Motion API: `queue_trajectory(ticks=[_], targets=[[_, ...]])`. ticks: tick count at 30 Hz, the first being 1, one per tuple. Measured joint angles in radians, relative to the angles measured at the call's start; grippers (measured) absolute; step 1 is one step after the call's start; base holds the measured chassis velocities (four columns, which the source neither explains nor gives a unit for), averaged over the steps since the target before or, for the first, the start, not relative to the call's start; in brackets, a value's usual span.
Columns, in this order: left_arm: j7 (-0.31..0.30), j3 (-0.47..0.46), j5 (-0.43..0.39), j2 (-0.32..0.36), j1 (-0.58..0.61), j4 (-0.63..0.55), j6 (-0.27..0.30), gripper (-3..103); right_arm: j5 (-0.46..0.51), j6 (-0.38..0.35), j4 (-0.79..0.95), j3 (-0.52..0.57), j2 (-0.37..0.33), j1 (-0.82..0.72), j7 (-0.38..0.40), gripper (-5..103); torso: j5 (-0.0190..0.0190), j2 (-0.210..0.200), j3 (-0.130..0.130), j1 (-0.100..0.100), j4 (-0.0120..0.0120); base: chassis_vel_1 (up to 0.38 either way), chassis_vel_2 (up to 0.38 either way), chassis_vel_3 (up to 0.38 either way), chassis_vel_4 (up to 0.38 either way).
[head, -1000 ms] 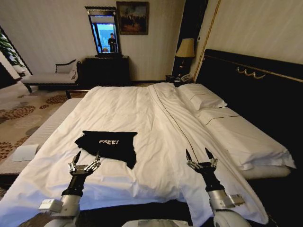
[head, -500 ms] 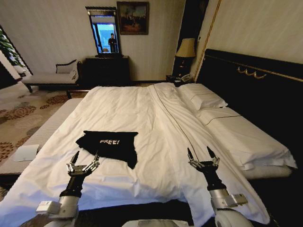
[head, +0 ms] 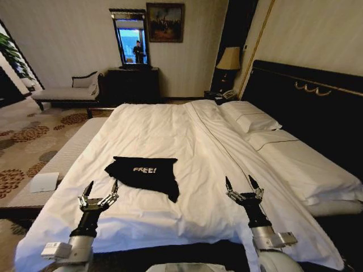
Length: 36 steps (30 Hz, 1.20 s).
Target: Fold the clothes on the bed.
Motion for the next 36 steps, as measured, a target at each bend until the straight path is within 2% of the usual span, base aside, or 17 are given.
queue_trajectory(ticks=[36], targets=[[-0.001, 0.006, -0.004, 0.001, -0.038, 0.054, 0.009, 100, -0.02, 0.008, -0.047, -0.02, 0.007, 0.021, -0.004, 100, 0.0, 0.0, 0.0, 0.0, 0.0, 0.053, 0.063, -0.049, -0.062]])
